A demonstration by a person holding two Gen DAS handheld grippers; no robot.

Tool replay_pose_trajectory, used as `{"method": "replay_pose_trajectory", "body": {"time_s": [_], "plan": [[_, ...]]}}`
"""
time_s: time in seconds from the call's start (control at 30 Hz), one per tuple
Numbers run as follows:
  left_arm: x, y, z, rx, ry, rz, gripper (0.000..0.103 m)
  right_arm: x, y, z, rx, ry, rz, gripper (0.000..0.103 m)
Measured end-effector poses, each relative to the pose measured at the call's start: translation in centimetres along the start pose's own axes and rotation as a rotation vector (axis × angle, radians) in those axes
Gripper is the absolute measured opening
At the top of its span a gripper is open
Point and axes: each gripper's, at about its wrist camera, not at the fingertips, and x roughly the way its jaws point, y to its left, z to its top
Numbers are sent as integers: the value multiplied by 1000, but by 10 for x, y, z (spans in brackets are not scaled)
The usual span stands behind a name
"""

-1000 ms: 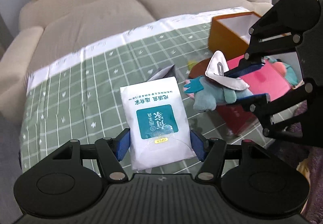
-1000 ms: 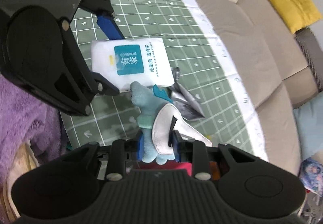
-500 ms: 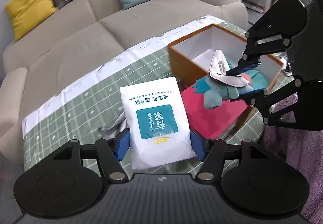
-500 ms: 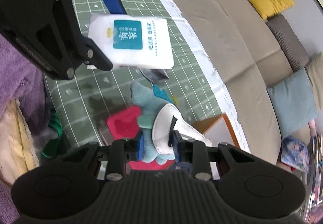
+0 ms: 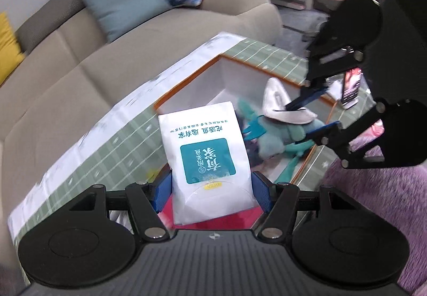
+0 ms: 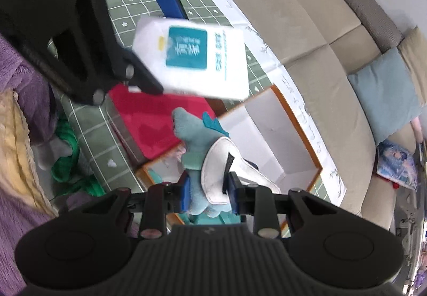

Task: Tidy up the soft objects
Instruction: 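Lift the tissue packet with the left gripper while the right gripper lifts the slipper, then lower the packet and slipper into the shoebox and open both grippers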

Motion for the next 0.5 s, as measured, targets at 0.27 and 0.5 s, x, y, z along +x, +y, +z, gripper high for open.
{"method": "replay_pose_trajectory", "body": {"time_s": [0.27, 0.5], "plan": [[41, -26, 51, 94, 5, -57, 73, 6, -64, -20, 16, 50, 74, 28], [89, -34, 72, 151, 81, -60, 73, 38, -81, -41, -26, 51, 142, 30]]}}
